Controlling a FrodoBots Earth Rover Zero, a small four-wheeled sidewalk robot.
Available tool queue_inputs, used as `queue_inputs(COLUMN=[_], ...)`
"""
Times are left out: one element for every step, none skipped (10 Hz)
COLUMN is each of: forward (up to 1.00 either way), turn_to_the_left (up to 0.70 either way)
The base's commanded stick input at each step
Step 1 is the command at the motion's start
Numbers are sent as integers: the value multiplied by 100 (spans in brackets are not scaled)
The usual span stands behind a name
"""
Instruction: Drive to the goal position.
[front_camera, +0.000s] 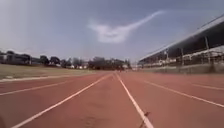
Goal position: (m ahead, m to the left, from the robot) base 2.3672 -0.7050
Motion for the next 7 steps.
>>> queue_inputs(forward=[70,70,70,70,70,70,70], turn_to_the_left=[0,0,0,0,0,0,0])
